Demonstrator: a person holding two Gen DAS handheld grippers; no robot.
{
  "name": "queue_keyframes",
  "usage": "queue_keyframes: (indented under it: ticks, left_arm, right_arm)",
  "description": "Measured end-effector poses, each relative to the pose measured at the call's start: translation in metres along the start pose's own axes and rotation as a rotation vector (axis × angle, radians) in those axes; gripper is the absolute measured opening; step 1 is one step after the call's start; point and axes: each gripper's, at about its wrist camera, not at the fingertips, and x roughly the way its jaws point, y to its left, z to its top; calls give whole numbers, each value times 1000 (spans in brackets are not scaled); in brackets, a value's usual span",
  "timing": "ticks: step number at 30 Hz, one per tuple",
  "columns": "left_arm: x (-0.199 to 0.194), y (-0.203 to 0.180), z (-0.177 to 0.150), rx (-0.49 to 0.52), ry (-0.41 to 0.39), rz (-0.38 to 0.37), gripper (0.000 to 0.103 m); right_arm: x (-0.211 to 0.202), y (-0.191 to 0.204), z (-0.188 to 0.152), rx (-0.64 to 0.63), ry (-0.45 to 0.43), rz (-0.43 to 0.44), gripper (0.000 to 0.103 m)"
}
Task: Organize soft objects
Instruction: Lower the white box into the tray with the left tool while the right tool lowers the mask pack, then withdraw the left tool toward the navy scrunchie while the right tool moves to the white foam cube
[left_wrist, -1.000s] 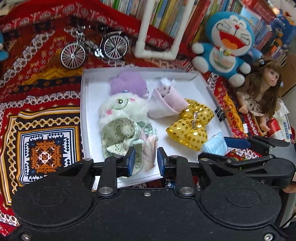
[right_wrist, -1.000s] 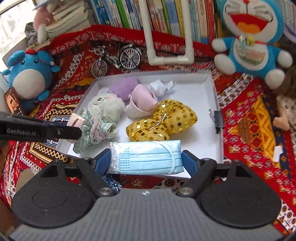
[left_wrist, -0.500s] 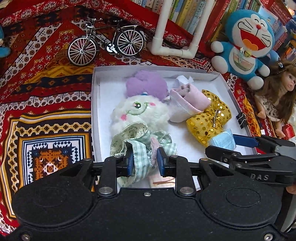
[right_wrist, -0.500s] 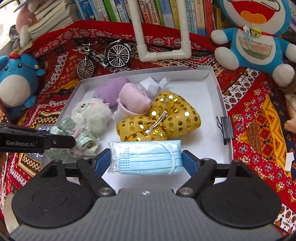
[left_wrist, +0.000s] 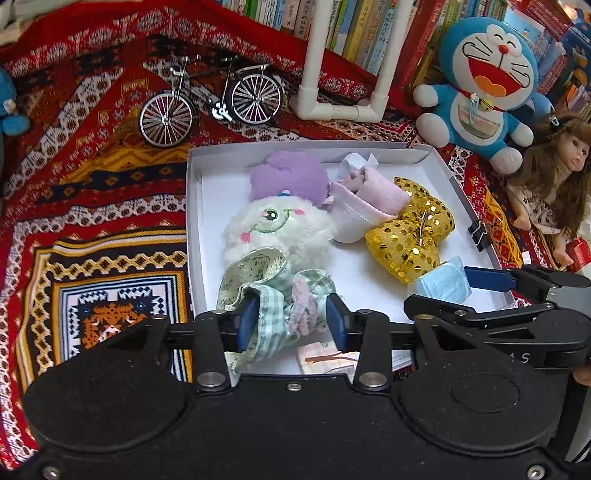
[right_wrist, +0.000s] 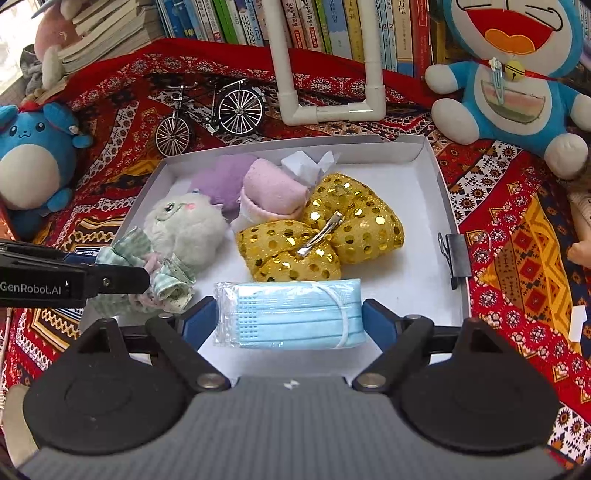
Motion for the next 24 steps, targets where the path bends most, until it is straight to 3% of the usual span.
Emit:
queue_keyframes:
  ticks: [9,24]
  left_arm:
    - [-34,-11,-11,34,-94,36,57]
    - [-113,-45,-62,150,-322,20,63]
  right_arm:
    - [-22,-1,-6,8,-40,10,94]
    - [-91,-8,-33,-23,-226,18,99]
